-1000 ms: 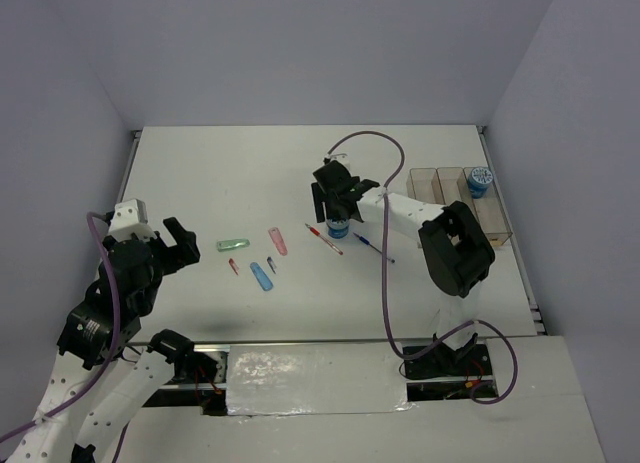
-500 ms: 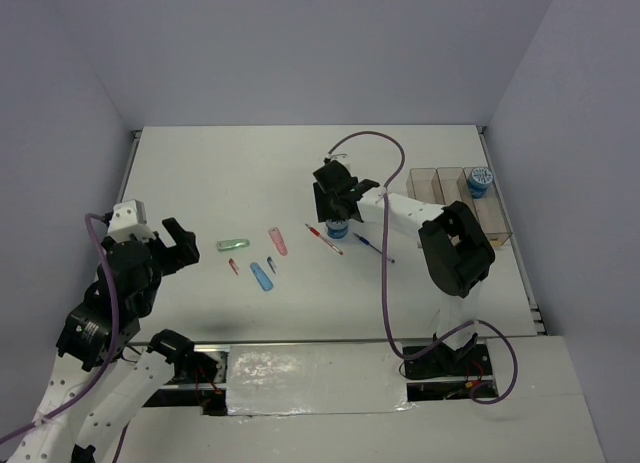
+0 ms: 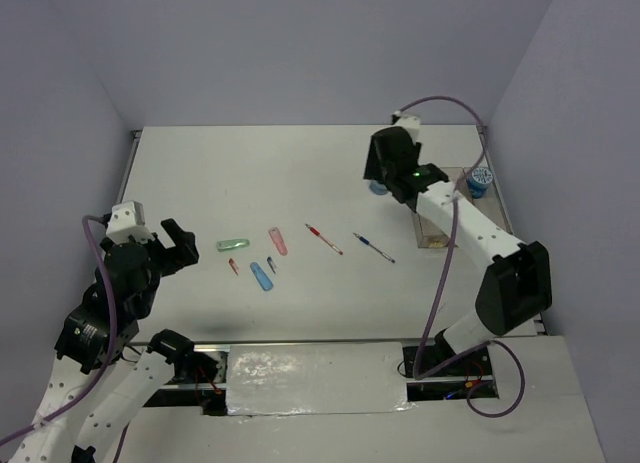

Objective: Sort the stationery into containers
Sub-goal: Pick up the stationery from the center of the board, then place the stationery in the storage box.

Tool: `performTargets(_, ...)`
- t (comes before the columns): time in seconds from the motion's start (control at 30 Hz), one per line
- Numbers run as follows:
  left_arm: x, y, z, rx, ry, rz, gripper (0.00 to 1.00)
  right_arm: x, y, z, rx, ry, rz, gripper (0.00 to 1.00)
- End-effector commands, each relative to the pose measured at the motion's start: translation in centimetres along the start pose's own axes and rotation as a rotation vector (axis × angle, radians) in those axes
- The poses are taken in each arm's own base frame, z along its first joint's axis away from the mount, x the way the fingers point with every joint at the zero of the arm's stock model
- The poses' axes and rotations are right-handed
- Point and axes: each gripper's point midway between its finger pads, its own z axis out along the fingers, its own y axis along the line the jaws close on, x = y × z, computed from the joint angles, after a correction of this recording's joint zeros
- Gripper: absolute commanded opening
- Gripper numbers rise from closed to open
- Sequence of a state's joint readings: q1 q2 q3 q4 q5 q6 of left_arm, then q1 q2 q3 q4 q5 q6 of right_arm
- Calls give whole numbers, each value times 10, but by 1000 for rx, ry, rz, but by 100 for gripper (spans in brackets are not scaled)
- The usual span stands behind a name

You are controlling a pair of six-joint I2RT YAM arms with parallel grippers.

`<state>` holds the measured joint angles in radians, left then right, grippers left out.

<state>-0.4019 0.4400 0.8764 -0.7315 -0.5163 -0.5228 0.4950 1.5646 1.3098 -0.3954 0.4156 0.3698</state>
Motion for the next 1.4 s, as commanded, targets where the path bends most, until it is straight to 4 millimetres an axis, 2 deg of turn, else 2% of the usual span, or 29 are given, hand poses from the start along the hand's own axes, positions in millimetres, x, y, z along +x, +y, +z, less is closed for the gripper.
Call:
performTargets(0.0,-7,-7,0,38,-29,4,99,-40,-90,-9,273,-145,118,0)
performTargets(0.07,-7,-8,0,41,-29,4,99,-39,-133,-10,415,-139,134,0)
performTargets(0.1,-7,-8,0,40,-31,2,99,-45,-169,-16,546,-163,163,0)
performTargets(0.17,-8,-7,-1,39,-36,0,99,-43,-204,-21,653,-156,188,0)
performTargets(0.2,-8,-5,-2,36,-40,-3,99,-41,-231,-25,729,-162,222,0)
performTargets(0.3,-9,-6,-3,39,-45,-4,99,-36,-267,-29,826,-167,281,0)
performTargets(0.4,-8,-7,-1,42,-38,2,99,-31,-286,-37,925,-187,304,0)
performTargets(0.43,-7,-9,-1,50,-30,7,99,-33,-302,-42,984,-221,327,0)
performTargets(0.53,-5,-11,2,51,-15,15,99,-23,-321,-33,1052,-197,328,0)
performTargets(0.63,-4,-13,2,60,-10,20,99,-23,-336,-24,1071,-182,349,0)
performTargets(0.8,-6,-13,-1,70,-25,12,99,-22,-344,-8,1024,-158,353,0)
performTargets(0.93,-5,-14,-1,76,-20,16,99,-18,-343,9,980,-126,350,0)
performTargets(1.37,-6,-16,-3,90,-26,15,99,-11,-337,34,899,-62,350,0)
